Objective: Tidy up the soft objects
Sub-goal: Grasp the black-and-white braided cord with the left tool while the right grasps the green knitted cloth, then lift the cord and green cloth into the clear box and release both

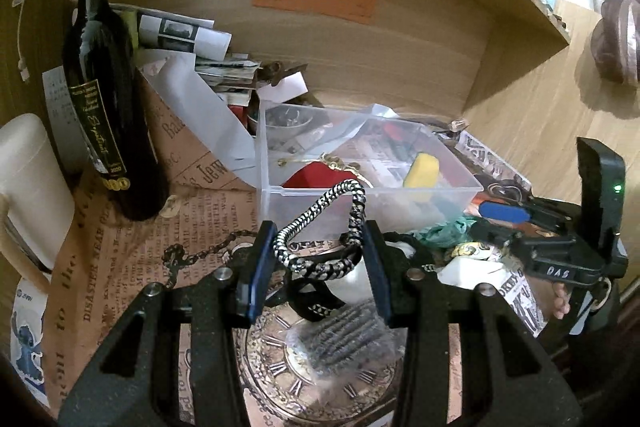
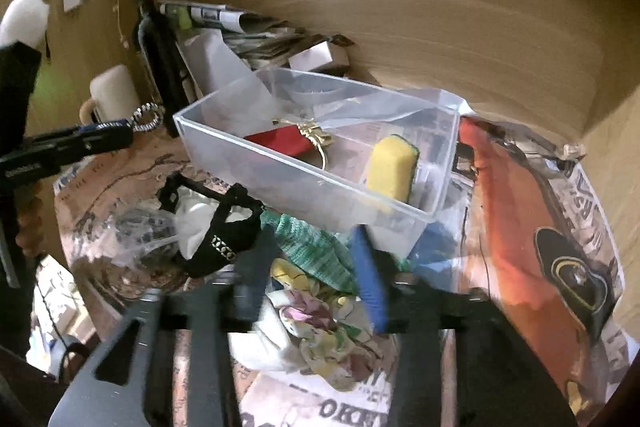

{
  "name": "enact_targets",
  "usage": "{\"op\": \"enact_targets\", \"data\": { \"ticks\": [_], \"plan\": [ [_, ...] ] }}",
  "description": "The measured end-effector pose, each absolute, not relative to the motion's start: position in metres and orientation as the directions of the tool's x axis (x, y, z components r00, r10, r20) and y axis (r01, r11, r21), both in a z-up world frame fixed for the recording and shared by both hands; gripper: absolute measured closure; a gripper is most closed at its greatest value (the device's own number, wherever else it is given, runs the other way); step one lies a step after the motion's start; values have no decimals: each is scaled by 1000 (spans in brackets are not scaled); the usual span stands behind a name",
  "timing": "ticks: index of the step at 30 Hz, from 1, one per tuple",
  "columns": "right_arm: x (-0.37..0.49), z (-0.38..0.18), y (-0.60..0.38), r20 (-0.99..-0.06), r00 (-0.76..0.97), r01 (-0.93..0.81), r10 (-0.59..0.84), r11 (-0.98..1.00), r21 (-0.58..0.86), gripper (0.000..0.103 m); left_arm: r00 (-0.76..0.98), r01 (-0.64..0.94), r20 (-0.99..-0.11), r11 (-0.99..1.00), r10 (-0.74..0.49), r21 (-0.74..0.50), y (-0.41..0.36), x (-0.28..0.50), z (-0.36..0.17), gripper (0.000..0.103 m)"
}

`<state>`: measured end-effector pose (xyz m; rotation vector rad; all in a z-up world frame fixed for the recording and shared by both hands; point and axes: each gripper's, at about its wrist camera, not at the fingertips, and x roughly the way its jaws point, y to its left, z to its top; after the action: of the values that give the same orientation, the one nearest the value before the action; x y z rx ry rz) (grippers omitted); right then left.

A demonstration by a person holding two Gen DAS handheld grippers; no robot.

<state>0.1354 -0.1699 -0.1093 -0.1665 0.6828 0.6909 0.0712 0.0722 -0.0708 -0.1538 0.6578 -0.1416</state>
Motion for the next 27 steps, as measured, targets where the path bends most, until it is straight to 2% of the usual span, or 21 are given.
{"op": "enact_targets", "data": {
  "ticks": [7, 9, 10, 11, 17, 27],
  "plan": [
    [153, -124, -151, -685, 522, -661, 508, 748, 50, 55, 782, 69, -598, 979, -173, -193, 76, 69, -73, 60],
    [156, -125, -150, -690, 511, -669, 513, 741, 55, 64, 783, 66, -598, 978, -172, -196, 77, 70, -73, 60],
    [158, -126, -149, -694, 500, -677, 518, 734, 60, 73, 783, 65, -597, 979, -172, -196, 77, 71, -73, 60],
    [159, -126, -149, -695, 494, -680, 522, 730, 65, 77, 785, 65, -596, 978, -172, -196, 77, 71, -73, 60],
    [149, -113, -157, -647, 536, -675, 542, 736, 58, 84, 796, 78, -578, 977, -180, -198, 76, 78, -67, 60],
    [129, -55, -177, -495, 638, -665, 590, 746, 31, 85, 814, 84, -552, 978, -179, -192, 70, 105, -52, 60]
  ]
}}
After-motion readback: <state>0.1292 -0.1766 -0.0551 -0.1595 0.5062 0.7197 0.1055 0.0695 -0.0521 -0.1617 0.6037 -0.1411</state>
